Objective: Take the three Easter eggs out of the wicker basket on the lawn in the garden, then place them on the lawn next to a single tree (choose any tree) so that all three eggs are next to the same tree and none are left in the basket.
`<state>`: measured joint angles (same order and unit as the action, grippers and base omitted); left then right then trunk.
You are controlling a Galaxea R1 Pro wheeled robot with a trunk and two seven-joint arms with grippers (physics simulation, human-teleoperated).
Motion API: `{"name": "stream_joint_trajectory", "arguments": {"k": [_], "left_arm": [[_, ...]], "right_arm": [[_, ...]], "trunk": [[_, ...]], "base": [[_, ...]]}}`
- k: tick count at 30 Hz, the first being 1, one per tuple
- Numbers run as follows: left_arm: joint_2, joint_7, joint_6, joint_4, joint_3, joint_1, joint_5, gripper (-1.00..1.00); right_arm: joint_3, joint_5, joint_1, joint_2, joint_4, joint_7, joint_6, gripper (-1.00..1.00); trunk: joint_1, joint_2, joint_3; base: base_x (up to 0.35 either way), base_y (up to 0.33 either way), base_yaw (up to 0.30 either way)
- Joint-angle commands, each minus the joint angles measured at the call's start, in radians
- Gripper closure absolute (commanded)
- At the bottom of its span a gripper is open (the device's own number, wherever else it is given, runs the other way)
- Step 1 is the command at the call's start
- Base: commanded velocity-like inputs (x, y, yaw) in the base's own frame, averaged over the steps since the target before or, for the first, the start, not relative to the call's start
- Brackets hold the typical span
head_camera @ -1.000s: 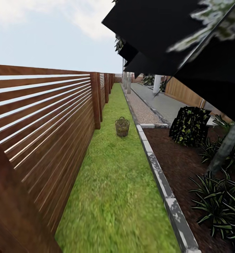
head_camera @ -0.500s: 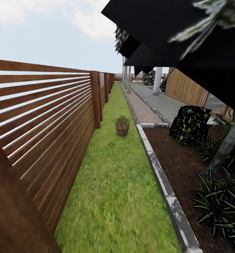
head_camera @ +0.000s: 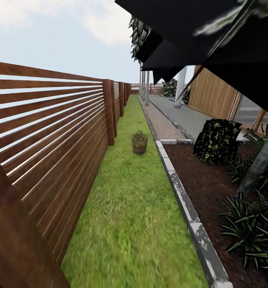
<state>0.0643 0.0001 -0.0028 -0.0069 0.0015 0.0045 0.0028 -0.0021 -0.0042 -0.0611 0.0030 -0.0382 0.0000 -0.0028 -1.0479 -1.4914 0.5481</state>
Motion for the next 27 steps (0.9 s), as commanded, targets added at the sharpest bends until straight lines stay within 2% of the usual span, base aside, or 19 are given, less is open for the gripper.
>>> {"name": "stream_joint_trajectory", "arguments": {"k": [1, 27], "left_arm": [[0.000, 0.000, 0.000, 0.000, 0.000, 0.000, 0.000, -1.00], [0.000, 0.000, 0.000, -0.001, 0.000, 0.000, 0.000, -1.00]], "right_arm": [[0.000, 0.000, 0.000, 0.000, 0.000, 0.000, 0.000, -1.00], [-0.001, 0.000, 0.000, 0.000, 0.000, 0.000, 0.000, -1.00]], "trunk": [[-0.004, -0.008, 0.004], [-0.104, -0.190, 0.085]], "base": [[0.000, 0.000, 0.000], [0.000, 0.000, 0.000]]}}
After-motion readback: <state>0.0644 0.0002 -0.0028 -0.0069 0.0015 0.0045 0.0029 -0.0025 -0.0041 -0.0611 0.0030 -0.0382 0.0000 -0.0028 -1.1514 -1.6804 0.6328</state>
